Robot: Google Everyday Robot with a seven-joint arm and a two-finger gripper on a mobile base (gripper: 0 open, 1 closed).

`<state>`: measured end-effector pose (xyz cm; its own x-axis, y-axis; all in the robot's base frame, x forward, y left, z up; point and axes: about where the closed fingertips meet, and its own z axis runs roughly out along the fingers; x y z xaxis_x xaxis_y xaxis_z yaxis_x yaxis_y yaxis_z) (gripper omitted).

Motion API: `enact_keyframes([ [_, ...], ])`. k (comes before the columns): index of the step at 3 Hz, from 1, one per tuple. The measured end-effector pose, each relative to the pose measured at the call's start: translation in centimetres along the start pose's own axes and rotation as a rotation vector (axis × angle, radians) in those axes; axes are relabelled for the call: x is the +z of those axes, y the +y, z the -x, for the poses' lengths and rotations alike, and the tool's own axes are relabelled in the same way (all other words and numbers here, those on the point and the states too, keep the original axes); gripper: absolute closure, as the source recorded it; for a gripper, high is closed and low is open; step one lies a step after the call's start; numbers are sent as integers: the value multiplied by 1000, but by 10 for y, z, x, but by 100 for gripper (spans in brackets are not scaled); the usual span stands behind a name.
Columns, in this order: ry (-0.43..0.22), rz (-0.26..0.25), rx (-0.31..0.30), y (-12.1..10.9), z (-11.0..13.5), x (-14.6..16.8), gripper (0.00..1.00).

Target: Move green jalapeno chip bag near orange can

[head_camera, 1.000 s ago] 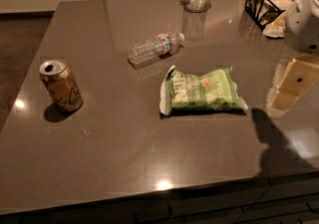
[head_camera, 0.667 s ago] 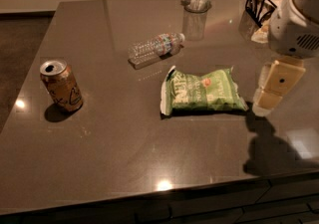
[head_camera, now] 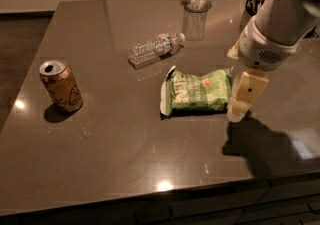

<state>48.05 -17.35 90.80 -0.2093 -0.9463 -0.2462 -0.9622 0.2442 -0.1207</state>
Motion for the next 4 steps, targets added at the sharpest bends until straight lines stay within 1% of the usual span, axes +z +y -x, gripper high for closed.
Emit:
enact_keyframes([
  [1, -32, 10, -16, -4, 15, 20, 0],
  [2, -58, 12, -48, -7, 30, 39, 0],
  [3, -63, 35, -67, -10, 34, 59, 0],
  [4, -61, 64, -87, -14, 38, 75, 25],
])
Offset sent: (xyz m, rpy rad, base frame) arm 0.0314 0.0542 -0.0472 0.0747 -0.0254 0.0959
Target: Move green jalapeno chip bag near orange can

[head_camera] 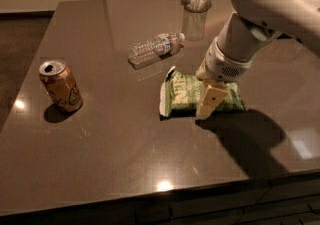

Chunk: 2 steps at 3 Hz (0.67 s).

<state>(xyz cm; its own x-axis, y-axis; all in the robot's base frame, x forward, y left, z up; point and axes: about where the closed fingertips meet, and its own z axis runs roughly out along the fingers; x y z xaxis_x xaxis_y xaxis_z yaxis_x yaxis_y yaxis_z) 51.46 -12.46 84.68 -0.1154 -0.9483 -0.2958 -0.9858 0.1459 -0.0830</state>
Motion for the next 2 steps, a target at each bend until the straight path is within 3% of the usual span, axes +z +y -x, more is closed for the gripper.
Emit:
enact_keyframes([
  [1, -10, -1, -18, -2, 8, -1, 49],
  [2, -67, 0, -76, 4, 41, -18, 71],
])
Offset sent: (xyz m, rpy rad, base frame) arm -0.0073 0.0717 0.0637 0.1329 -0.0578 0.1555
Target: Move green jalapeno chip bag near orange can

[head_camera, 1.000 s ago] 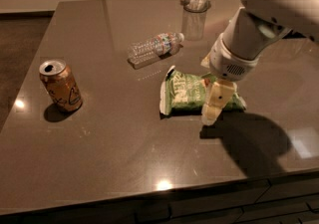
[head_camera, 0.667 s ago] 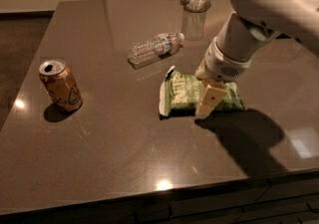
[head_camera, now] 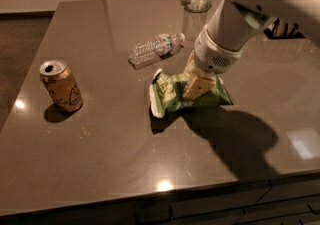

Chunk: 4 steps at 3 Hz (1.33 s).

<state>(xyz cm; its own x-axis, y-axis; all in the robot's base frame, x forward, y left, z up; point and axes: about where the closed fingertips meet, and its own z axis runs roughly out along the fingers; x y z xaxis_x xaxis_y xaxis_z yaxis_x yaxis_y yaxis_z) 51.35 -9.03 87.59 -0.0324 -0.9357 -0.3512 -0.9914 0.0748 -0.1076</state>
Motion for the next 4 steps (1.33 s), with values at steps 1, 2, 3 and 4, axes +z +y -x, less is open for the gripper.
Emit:
enact_keyframes([
  [1, -88, 39, -71, 11, 47, -8, 95],
  [2, -144, 69, -126, 23, 95, -11, 100],
  [3, -179, 88, -155, 35, 134, -9, 100],
  [4, -191, 103, -165, 44, 159, 0, 100],
])
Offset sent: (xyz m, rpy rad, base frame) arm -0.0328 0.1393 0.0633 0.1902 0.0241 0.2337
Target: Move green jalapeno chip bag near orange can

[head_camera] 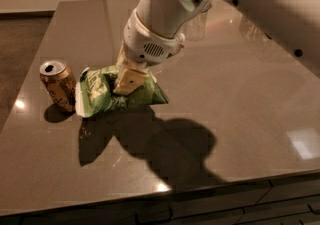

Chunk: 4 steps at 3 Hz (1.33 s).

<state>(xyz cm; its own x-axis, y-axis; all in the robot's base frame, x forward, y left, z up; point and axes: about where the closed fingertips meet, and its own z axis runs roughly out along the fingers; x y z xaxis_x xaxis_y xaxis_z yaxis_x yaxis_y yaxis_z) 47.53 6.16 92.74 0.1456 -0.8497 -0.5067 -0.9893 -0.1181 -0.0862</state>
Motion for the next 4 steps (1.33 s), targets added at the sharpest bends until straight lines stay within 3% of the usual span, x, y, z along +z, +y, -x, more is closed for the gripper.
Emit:
enact_keyframes([
  [2, 31, 16, 34, 5, 7, 34, 59],
  [4, 34, 17, 30, 7, 9, 35, 13],
])
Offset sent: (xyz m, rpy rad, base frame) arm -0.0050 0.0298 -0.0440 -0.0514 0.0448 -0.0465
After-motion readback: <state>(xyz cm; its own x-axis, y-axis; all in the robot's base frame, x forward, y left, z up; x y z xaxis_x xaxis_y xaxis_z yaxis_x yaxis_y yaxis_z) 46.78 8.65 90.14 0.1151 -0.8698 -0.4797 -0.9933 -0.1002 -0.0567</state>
